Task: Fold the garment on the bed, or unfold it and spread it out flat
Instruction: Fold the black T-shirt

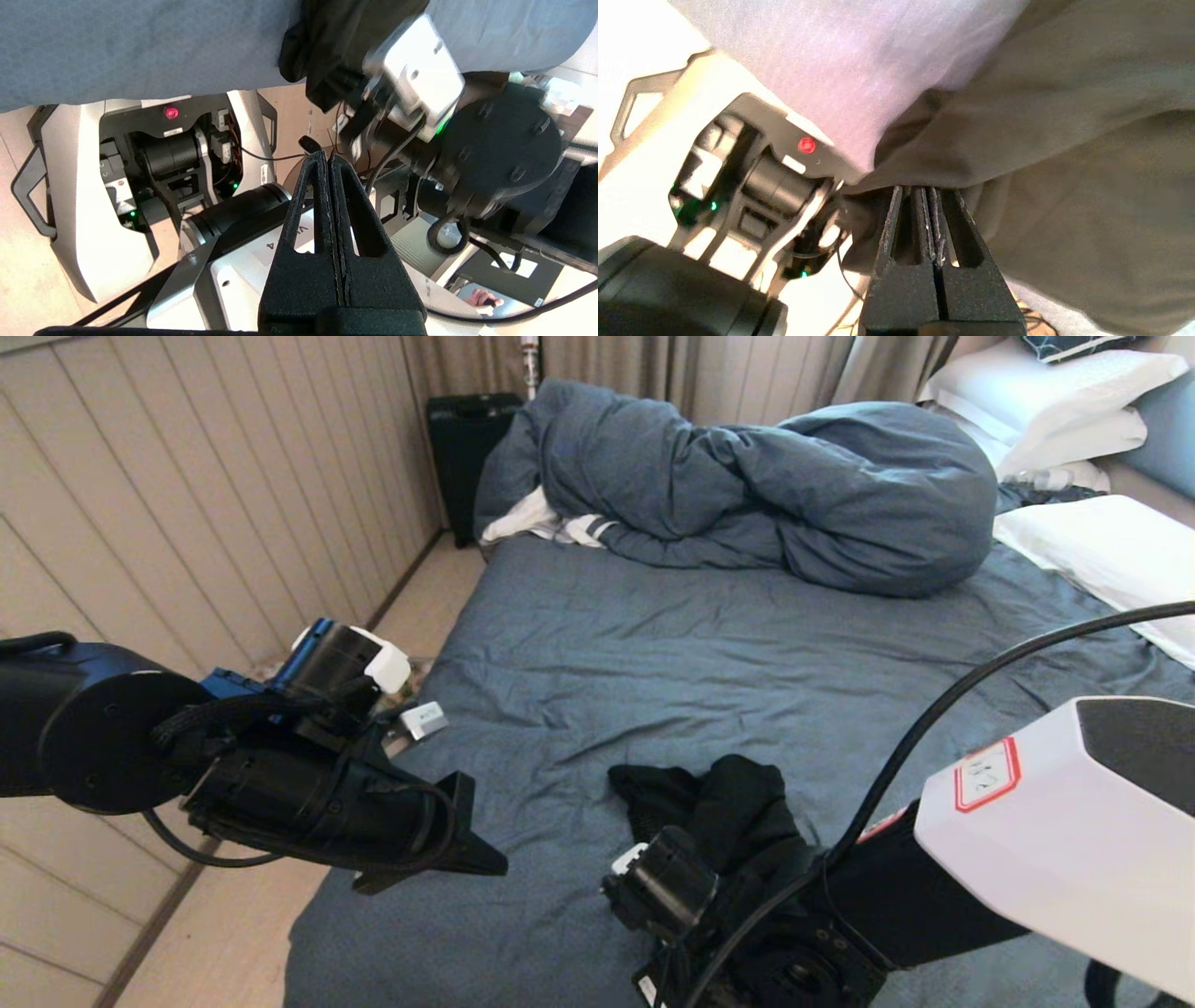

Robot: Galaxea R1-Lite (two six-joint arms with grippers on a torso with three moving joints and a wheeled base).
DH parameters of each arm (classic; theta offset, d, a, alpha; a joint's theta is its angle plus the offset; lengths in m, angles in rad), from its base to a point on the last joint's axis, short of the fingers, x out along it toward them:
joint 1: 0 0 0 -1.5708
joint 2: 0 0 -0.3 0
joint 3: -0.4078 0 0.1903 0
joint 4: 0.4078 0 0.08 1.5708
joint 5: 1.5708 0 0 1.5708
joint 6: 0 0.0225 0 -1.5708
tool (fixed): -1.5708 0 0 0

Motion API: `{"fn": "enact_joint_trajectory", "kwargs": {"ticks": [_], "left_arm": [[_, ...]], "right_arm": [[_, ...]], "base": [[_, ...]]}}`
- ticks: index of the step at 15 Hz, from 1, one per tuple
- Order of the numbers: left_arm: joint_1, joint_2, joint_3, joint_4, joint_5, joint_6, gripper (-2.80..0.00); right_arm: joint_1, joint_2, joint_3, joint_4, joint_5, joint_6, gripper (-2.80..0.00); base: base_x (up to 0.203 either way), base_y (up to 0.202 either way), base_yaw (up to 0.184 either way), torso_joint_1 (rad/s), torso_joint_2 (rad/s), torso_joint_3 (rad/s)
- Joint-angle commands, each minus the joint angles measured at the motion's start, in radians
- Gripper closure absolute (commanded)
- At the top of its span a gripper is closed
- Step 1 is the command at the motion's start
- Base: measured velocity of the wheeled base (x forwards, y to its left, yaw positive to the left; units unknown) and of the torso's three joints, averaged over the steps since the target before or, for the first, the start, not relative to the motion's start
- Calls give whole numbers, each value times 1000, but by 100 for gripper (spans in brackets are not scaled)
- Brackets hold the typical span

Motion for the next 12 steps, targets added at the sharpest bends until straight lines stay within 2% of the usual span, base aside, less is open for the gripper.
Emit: {"fn": "enact_joint_trajectory", "kwargs": {"ticks": [1,4,9,12], "left_arm": [[-1,-1,0,2,-2,-4,0],[-1,-1,0,2,-2,-4,0],[-1,-1,0,2,-2,-4,0],[-6,-3,5,2,-2,-4,0]], "right_arm": [[-1,-14,-14,0,-1,1,0],[-6,-21,-26,1,-6,1,0],[-80,-92,-12,5,-18,-2,0],[-95,-116,1,6,-18,-2,0]], "base": [[0,0,0,0,0,0],[0,0,0,0,0,0],[0,0,0,0,0,0],[0,0,0,0,0,0]]}}
